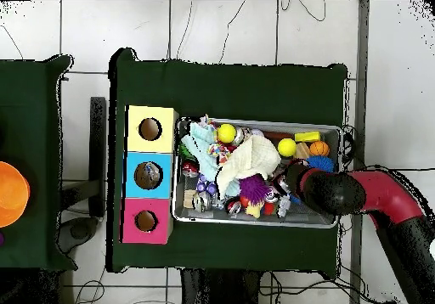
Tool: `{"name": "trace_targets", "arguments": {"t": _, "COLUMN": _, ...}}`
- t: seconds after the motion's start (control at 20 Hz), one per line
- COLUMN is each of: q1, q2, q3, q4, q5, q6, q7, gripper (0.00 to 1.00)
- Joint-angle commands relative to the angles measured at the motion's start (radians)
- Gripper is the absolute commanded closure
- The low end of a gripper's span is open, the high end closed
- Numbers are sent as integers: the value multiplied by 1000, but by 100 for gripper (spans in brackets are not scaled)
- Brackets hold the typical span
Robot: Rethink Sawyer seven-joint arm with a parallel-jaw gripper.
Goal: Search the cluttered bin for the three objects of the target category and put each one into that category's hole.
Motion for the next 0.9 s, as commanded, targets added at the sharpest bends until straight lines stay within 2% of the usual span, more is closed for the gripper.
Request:
{"name": "trace_targets", "arguments": {"t": 0.05, "q1": 2, "q2": -16, "q3": 77, "q4": 68, "q5": -199, "q6": -146, "q7": -410, "gripper": 0}}
{"name": "trace_targets", "arguments": {"t": 0.2, "q1": -4, "q2": 8, "q3": 85, "q4": 47, "q5": -226, "q6": -152, "q7": -460, "gripper": 0}}
{"name": "trace_targets", "arguments": {"t": 0.35, "q1": -24, "q2": 48, "q3": 101, "q4": 0, "q5": -235, "q6": -152, "q7": -554, "gripper": 0}}
{"name": "trace_targets", "arguments": {"t": 0.65, "q1": -85, "q2": 147, "q3": 133, "q4": -113, "q5": -167, "q6": -82, "q7": -798, "gripper": 0}}
{"name": "trace_targets", "arguments": {"t": 0.9, "q1": -113, "q2": 201, "q3": 143, "q4": -176, "q5": -117, "q6": -36, "q7": -939, "gripper": 0}}
